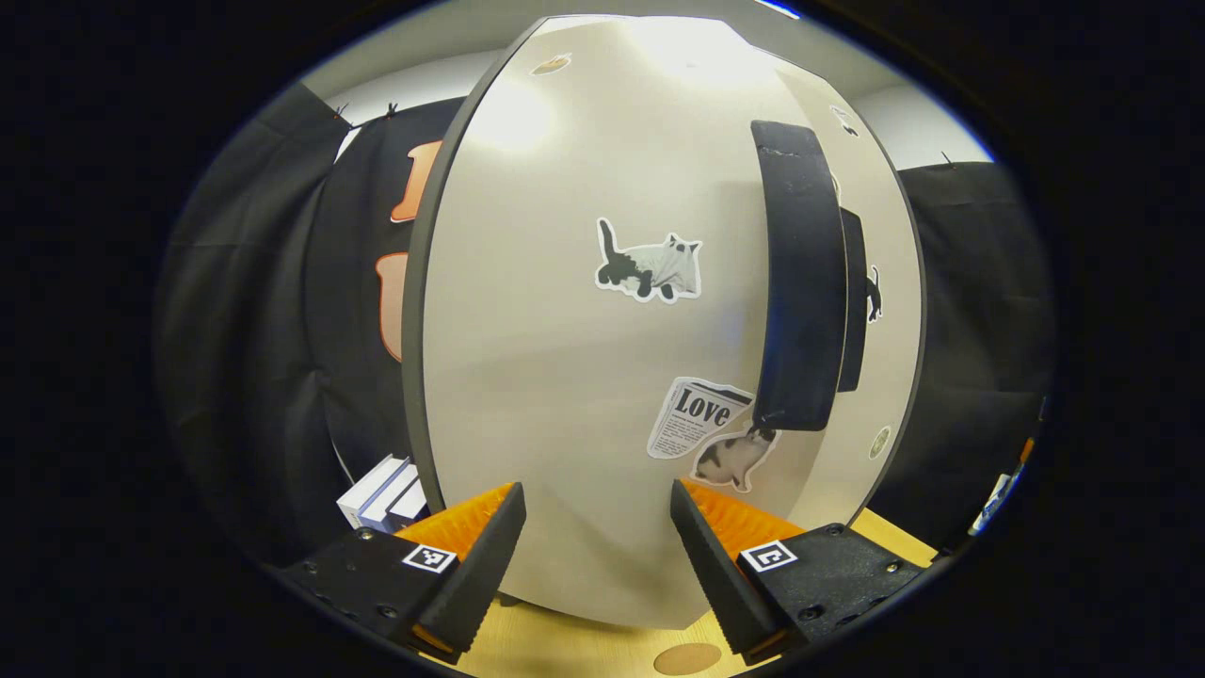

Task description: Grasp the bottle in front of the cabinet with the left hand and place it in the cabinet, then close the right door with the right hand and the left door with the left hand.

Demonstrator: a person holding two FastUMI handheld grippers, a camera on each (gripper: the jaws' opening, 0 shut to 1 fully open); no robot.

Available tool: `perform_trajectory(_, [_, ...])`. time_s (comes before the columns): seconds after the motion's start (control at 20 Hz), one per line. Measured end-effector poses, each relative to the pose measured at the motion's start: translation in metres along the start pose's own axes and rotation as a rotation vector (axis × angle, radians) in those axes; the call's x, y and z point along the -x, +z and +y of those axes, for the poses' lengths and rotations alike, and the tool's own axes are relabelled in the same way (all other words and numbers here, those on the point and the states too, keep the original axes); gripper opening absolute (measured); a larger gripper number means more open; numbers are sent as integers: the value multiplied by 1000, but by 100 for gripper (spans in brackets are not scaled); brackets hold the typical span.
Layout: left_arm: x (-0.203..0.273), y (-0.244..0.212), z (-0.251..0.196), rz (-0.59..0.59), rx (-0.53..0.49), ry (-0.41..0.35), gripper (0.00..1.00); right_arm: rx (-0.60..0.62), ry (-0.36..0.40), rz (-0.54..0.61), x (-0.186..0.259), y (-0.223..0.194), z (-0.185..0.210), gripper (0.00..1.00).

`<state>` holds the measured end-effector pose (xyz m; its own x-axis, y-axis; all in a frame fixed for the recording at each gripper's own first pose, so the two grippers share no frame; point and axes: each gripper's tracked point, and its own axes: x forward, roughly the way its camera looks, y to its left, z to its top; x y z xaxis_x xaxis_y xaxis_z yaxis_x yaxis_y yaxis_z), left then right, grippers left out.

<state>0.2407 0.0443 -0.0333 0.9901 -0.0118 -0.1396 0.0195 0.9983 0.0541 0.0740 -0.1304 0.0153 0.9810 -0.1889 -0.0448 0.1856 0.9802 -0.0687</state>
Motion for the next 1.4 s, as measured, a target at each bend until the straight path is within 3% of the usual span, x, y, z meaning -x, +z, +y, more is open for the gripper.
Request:
perform_trajectory(0.35, [-15,-8,-4,29,9,5,95,-3,-1,10,-12,4,-6,96])
perform_trajectory(0.6, [5,15,-6,1,28,-1,95,-7,24,29,-19,10,-5,96])
perform_trajectory(1.15, [122,90,18,-102,76,-9,95,4,120,5,-9,45,30,96])
perform_trajectory(1.25, [146,103,27,-124,63,-5,92,-3,143,1,-2,54,40,96])
perform_trajectory(1.4, [182,114,46,-136,29,29,94,-8,172,-25,11,70,55,96])
